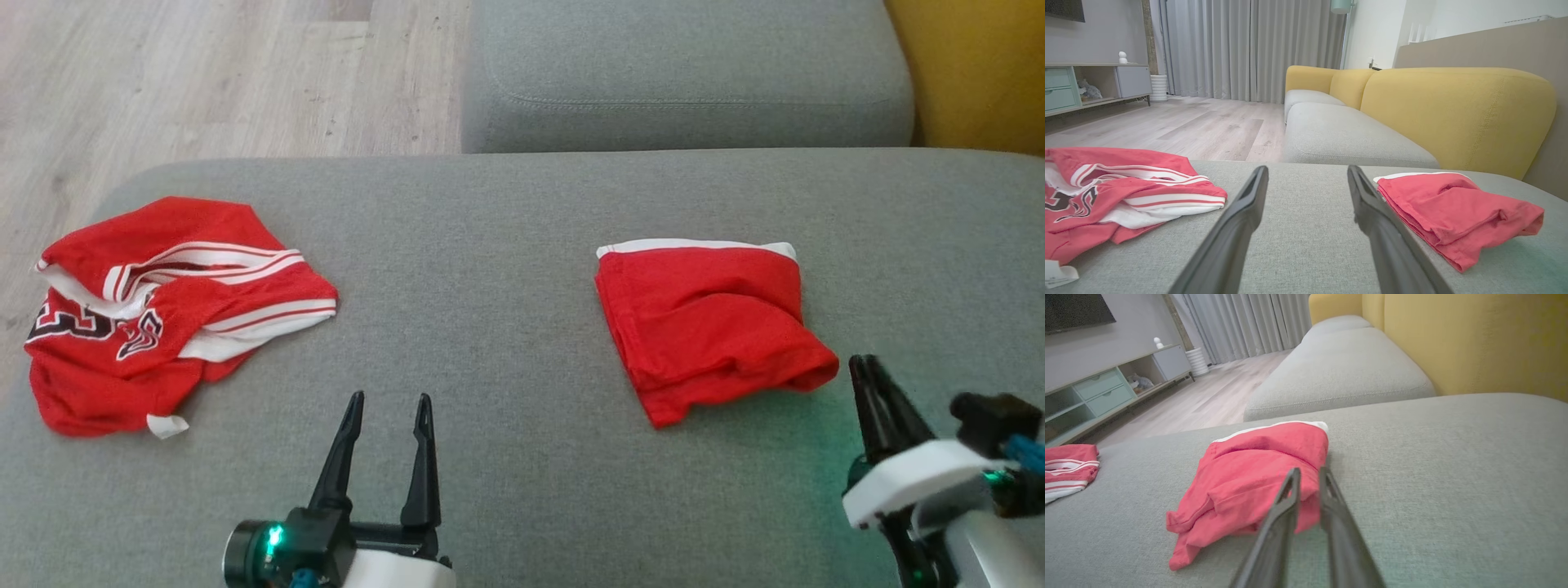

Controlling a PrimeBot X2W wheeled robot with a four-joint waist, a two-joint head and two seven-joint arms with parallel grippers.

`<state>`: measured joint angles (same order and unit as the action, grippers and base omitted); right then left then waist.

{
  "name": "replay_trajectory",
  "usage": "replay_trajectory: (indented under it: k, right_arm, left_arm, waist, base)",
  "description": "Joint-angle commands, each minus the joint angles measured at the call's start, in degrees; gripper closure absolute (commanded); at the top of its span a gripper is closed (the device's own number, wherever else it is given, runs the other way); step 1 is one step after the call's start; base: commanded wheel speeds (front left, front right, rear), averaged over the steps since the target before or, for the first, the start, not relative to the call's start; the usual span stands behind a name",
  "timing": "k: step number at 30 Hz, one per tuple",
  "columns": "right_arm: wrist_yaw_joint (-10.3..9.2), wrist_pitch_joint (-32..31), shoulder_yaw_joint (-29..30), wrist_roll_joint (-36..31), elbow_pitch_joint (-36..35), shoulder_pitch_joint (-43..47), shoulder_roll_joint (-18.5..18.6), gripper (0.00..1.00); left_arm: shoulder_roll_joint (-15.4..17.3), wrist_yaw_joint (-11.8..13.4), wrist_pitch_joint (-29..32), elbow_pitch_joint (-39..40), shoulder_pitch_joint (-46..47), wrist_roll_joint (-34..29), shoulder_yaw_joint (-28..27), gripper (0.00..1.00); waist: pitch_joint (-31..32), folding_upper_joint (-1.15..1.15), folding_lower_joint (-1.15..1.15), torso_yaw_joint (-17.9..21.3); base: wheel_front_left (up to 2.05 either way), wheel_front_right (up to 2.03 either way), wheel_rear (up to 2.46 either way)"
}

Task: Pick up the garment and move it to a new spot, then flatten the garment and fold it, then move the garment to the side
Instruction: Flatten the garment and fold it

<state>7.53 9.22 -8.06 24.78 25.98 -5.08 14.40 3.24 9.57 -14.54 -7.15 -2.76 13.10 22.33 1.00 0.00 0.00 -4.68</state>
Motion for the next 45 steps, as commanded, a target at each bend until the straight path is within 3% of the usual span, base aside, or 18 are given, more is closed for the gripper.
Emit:
replay_trajectory:
  k: [1,6,11,20,26,32,35,45]
  right_arm:
    - [-0.04,-1.6,-1.0,0.0,-2.1,-3.2,0.6,1.0]
    - [-0.04,-6.9,-2.2,0.0,0.3,-9.8,0.5,1.0]
    - [-0.04,-10.8,-4.0,-1.1,8.9,-14.9,0.3,1.0]
    - [-0.04,-12.3,-5.5,-1.7,18.6,-11.9,-2.4,1.0]
    - [-0.04,-10.0,-7.1,1.2,16.8,-8.8,-2.1,1.0]
    - [-0.04,-6.4,-4.9,1.0,9.2,-10.5,-0.1,1.0]
    - [-0.04,-7.0,-3.1,-0.2,9.2,-12.5,0.1,1.0]
    - [-0.04,-8.1,-0.5,-3.9,26.1,-15.3,-2.7,1.0]
  left_arm:
    - [-0.3,0.1,-0.5,2.1,1.5,-0.4,-1.7,0.0]
    - [-0.4,-0.1,-0.5,1.8,2.2,-0.3,-0.8,0.0]
    - [-0.4,-0.1,-0.5,1.1,3.0,0.5,0.3,0.0]
    - [-0.4,0.8,-0.5,0.9,3.2,1.7,1.0,0.0]
    - [-0.4,0.8,-0.5,0.8,3.0,1.5,0.9,0.0]
    - [-0.4,0.6,-0.5,1.6,3.4,0.9,0.4,0.0]
    - [-0.4,0.4,-0.5,1.8,3.8,0.9,0.8,0.0]
    - [-0.4,0.9,-0.5,1.4,5.1,1.8,1.7,0.0]
  waist:
    - [-0.3,0.0,0.0,-0.3]
    - [-1.2,0.0,0.0,-1.4]
    - [-1.9,0.0,0.0,-2.4]
    - [-1.9,0.0,0.0,-2.2]
    - [-1.3,0.0,0.0,-0.9]
    - [-2.4,0.0,0.0,-0.4]
    - [-3.0,0.0,0.0,-0.9]
    - [-3.8,0.0,0.0,-3.3]
  base:
    - [0.0,0.0,0.0]
    - [0.0,0.0,0.0]
    - [0.0,0.0,0.0]
    - [0.0,0.0,0.0]
    - [0.0,0.0,0.0]
    - [0.0,0.0,0.0]
    - [0.0,0.0,0.0]
    - [0.0,0.0,0.0]
